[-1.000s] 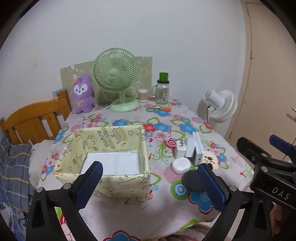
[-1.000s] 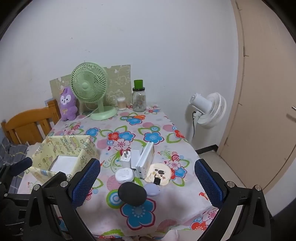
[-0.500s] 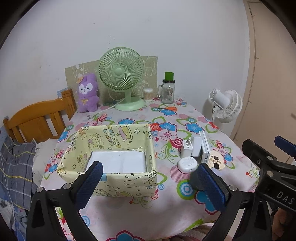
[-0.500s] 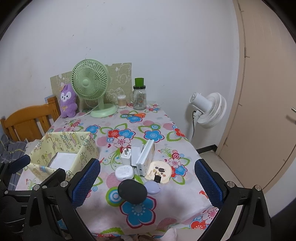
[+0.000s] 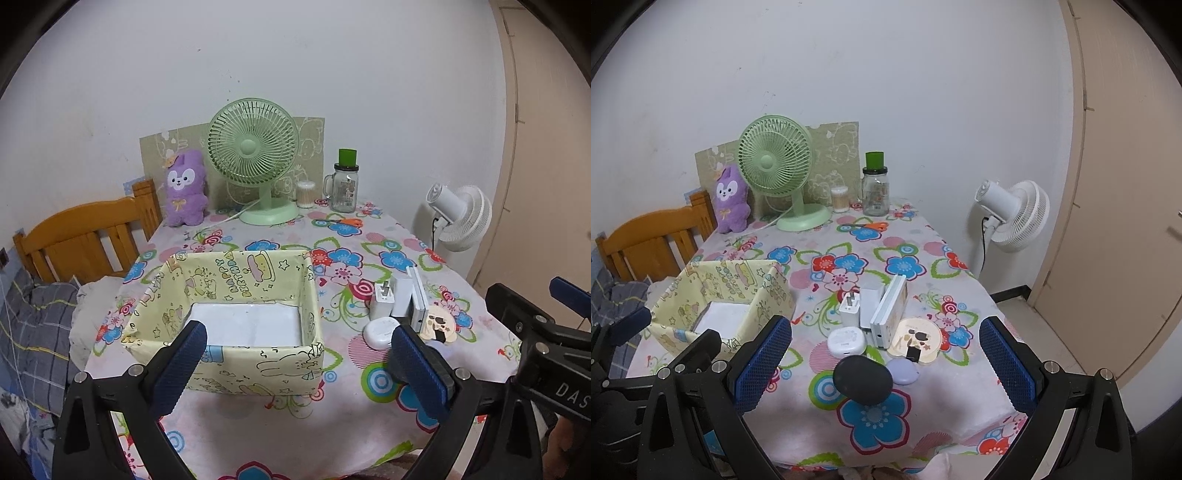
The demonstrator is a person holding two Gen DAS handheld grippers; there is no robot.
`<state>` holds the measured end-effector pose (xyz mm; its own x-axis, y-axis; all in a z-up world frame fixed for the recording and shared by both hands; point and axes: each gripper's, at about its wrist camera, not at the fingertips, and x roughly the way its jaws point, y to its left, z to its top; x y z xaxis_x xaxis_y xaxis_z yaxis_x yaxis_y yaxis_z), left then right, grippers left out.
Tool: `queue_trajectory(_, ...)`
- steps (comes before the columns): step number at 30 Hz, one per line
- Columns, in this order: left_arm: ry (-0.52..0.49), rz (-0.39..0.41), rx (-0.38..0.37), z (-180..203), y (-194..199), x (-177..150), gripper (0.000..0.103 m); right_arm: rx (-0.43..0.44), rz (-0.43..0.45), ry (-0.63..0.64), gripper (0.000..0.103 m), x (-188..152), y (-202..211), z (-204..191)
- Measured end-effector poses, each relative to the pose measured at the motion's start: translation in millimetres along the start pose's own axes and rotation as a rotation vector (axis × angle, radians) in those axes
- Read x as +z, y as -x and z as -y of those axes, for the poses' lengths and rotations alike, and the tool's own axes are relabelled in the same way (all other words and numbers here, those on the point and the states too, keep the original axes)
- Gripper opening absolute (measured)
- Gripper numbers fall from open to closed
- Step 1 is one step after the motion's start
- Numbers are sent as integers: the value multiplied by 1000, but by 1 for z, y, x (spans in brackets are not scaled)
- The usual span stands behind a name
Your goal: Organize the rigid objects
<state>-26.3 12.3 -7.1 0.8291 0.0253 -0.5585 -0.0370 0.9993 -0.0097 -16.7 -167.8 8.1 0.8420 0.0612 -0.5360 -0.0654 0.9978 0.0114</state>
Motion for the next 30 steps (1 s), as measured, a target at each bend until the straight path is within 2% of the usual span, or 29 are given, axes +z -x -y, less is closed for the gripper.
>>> queue_trajectory(13,-10,29,5,2,5,2,101,10,11,-3,103,2,1,1)
queue_trajectory(30,-15,13,24,3,0,8,101,3,12,-6,103,5,-2,5)
